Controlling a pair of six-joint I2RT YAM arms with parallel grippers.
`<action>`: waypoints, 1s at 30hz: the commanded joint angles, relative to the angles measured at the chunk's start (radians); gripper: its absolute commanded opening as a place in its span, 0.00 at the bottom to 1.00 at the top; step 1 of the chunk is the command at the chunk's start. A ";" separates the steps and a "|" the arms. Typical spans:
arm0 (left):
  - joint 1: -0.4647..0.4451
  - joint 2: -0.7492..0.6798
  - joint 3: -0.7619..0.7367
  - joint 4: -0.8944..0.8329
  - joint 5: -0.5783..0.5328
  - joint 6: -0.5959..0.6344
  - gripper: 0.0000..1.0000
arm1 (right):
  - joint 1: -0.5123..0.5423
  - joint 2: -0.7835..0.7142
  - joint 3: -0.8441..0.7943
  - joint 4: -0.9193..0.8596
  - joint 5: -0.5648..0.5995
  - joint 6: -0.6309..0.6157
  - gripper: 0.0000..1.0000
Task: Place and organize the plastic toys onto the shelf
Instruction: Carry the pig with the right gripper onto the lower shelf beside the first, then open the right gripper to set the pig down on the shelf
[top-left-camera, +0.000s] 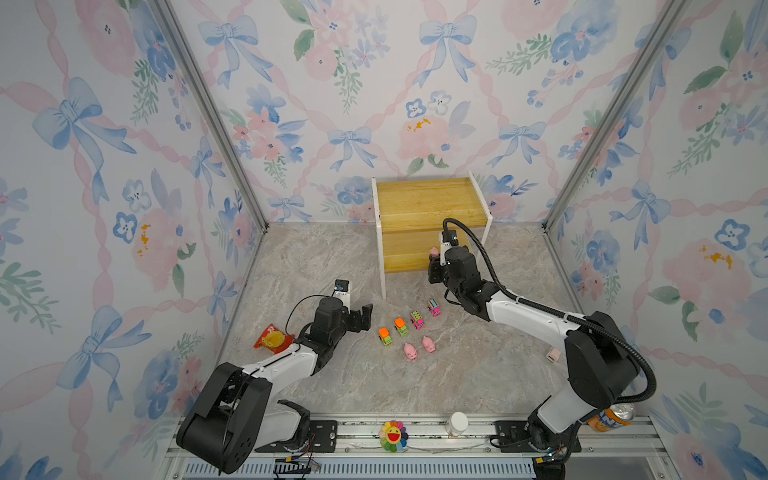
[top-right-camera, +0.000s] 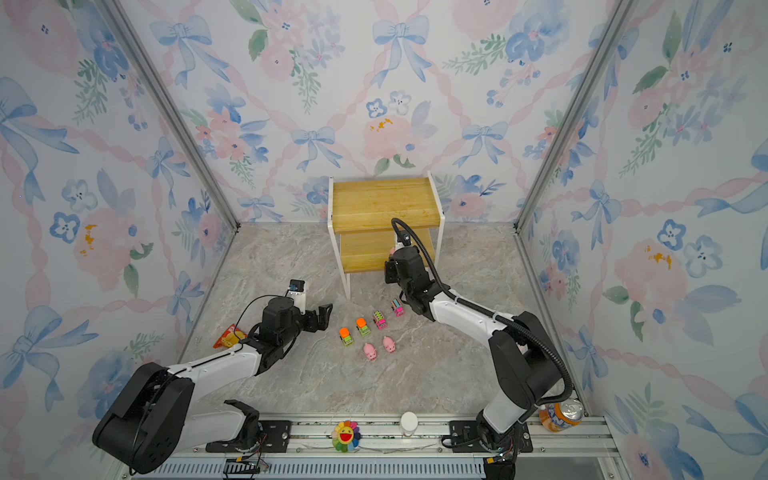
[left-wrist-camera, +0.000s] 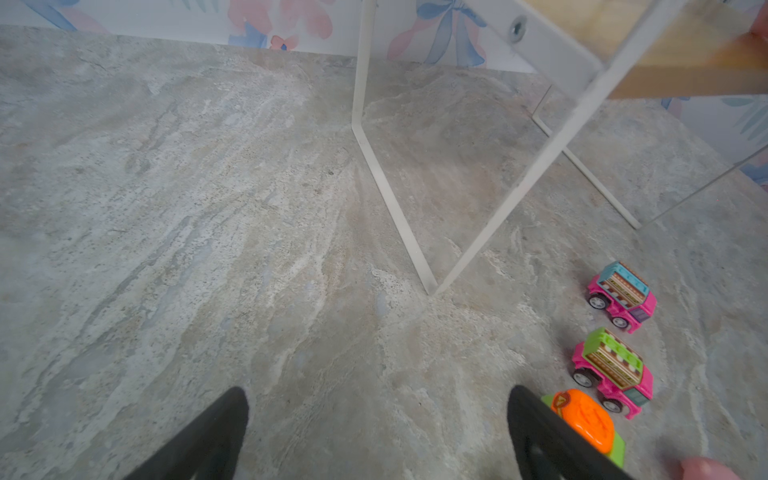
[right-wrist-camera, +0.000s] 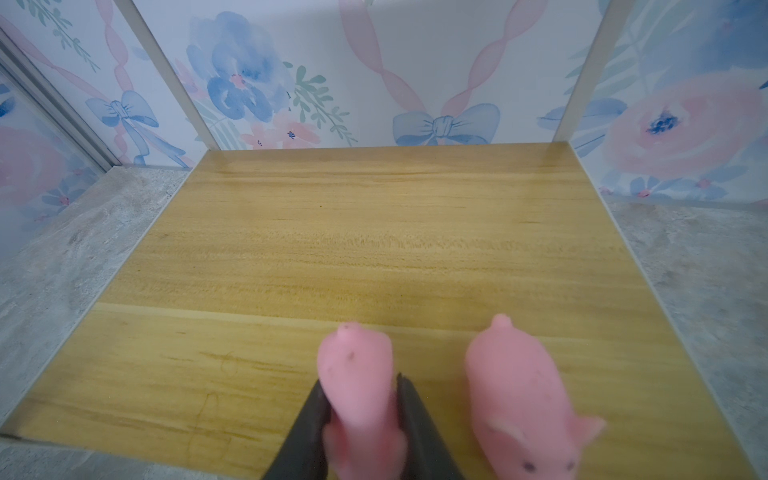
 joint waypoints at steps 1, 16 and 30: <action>0.010 0.009 0.019 -0.002 0.005 0.012 0.98 | 0.015 0.039 0.038 -0.006 0.009 0.002 0.29; 0.009 0.009 0.018 -0.002 0.007 0.012 0.98 | 0.026 0.042 0.031 -0.002 0.030 -0.006 0.33; 0.011 0.011 0.019 -0.002 0.011 0.012 0.98 | 0.031 0.017 0.011 0.003 0.039 -0.016 0.38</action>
